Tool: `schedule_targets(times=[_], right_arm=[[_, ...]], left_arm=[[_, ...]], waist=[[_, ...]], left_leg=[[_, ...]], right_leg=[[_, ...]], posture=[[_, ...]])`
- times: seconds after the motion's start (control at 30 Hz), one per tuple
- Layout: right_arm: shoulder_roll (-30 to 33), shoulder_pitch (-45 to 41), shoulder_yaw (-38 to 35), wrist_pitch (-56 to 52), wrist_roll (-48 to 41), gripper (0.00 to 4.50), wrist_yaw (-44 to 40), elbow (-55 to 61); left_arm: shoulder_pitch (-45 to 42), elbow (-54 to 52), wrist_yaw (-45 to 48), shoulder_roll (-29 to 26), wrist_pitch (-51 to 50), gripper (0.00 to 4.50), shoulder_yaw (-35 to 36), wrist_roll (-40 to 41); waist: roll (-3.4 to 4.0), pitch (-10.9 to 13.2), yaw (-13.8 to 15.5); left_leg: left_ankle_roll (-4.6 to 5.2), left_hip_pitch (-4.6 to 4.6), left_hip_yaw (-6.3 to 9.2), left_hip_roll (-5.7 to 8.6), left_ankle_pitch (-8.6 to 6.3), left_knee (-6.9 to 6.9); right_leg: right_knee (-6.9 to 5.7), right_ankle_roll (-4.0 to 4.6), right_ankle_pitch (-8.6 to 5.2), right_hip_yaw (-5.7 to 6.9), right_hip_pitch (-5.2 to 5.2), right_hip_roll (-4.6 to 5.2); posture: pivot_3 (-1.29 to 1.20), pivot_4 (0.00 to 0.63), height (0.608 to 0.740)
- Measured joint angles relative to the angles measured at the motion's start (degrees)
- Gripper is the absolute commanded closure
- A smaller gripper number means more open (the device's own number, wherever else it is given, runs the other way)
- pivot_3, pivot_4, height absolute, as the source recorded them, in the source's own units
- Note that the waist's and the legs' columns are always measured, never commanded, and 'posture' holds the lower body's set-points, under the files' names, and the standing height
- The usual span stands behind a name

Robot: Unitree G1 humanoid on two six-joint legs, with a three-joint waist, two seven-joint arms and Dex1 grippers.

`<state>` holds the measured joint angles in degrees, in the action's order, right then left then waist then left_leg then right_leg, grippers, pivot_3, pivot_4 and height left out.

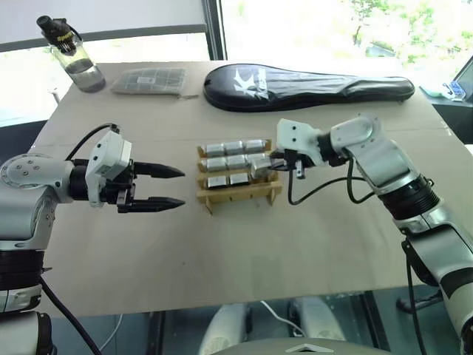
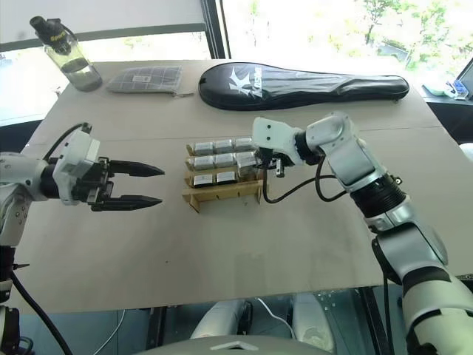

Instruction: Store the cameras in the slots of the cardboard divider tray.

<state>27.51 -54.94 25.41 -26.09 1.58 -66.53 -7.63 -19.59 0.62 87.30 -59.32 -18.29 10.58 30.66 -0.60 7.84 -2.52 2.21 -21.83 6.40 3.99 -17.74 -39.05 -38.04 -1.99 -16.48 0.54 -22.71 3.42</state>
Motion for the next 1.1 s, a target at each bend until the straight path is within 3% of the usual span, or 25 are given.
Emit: schedule_targets(times=[0.77,1.1], right_arm=[[-1.02,0.04,-1.31,-4.42,-3.18,3.98,-0.54,1.18],[-0.68,1.38,-0.52,-0.93,-0.89,3.98,0.23,-2.7]], left_arm=[[-0.46,0.0,0.01,0.05,-0.18,1.34,-0.01,0.02],[-0.58,-0.01,0.0,0.08,-0.35,1.34,-0.03,0.01]], waist=[[0.04,0.03,0.0],[0.05,0.04,0.05]], left_leg=[[0.0,-0.04,0.01,0.0,0.0,0.02],[0.0,-0.04,0.04,0.02,0.0,0.02]], right_leg=[[0.04,0.0,0.0,-0.01,-0.03,0.0],[0.04,0.0,0.0,0.0,-0.03,0.0]], posture=[[0.0,0.15,0.74],[0.0,0.15,0.74]])
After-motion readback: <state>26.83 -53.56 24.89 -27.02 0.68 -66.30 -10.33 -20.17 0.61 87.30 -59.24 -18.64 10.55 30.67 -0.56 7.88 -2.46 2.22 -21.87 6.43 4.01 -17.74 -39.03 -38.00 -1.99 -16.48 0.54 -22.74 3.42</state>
